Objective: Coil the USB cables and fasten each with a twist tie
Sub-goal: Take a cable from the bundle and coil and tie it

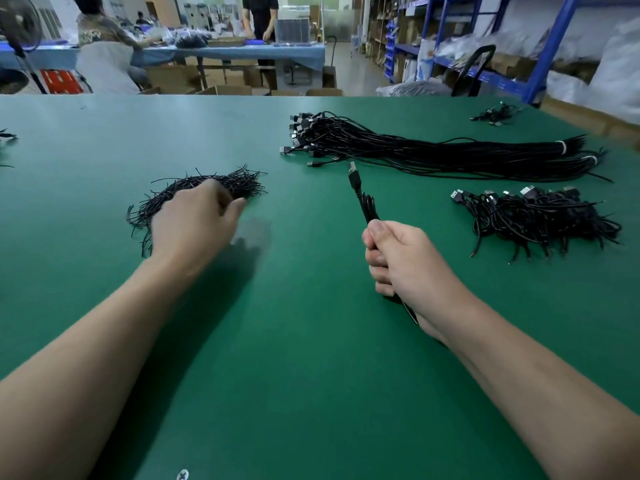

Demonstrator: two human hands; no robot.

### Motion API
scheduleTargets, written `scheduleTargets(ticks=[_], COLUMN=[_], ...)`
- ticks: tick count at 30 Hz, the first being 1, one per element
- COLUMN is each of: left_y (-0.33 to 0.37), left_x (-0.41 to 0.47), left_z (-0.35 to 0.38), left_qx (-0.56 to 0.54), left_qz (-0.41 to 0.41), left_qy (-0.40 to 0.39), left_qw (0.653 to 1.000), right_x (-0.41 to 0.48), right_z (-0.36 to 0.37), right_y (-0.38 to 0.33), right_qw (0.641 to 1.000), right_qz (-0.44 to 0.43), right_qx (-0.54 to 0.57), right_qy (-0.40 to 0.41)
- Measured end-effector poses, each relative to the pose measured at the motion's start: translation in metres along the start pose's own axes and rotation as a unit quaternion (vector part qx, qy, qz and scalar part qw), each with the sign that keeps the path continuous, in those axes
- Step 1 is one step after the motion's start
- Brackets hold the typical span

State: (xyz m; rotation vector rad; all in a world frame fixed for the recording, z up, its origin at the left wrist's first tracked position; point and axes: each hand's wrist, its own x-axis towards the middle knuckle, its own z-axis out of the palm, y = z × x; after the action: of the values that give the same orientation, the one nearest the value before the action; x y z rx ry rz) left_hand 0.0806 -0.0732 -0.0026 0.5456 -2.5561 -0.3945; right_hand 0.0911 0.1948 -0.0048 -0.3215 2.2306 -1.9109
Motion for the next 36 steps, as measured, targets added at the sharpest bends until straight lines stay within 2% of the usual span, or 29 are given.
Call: scheduleTargets(ticks=[4, 16, 21, 26, 30, 34, 36], left_y=[-0.024, -0.027, -0.023, -0.008, 0.012, 0.045, 0.059], left_x=[0.010, 0.013, 0.009, 0.008, -0.007, -0.038, -0.050], left_z=[0.002, -0.010, -0.013, -0.018, -0.020, -0.010, -0.004], left_qx=[0.049, 0.071, 0.062, 0.059, -0.046, -0.242, -0.305], left_qz=[-0.051, -0.042, -0.028, 0.052, 0.131, 0.196, 0.226], left_qy=[-0.016, -0.034, 0.017, 0.090, 0.140, 0.094, 0.068], left_qw=[0.997, 0.996, 0.998, 0.993, 0.980, 0.946, 0.923], right_x=[0.000, -0.001, -0.001, -0.002, -0.002, -0.003, -0.004], right_z=[0.003, 0.005, 0.005, 0.005, 0.006, 0.005, 0.005], right_y=[0.001, 0.003, 0.002, 0.000, -0.001, -0.003, -0.004], right_qw=[0.999, 0.999, 0.999, 0.999, 0.999, 0.995, 0.992], right_qz=[0.017, 0.014, 0.015, 0.017, 0.017, 0.006, -0.007], right_qx=[0.029, 0.019, 0.018, 0.017, 0.029, 0.079, 0.113], right_qy=[-0.025, -0.034, -0.033, -0.034, -0.039, -0.053, -0.049])
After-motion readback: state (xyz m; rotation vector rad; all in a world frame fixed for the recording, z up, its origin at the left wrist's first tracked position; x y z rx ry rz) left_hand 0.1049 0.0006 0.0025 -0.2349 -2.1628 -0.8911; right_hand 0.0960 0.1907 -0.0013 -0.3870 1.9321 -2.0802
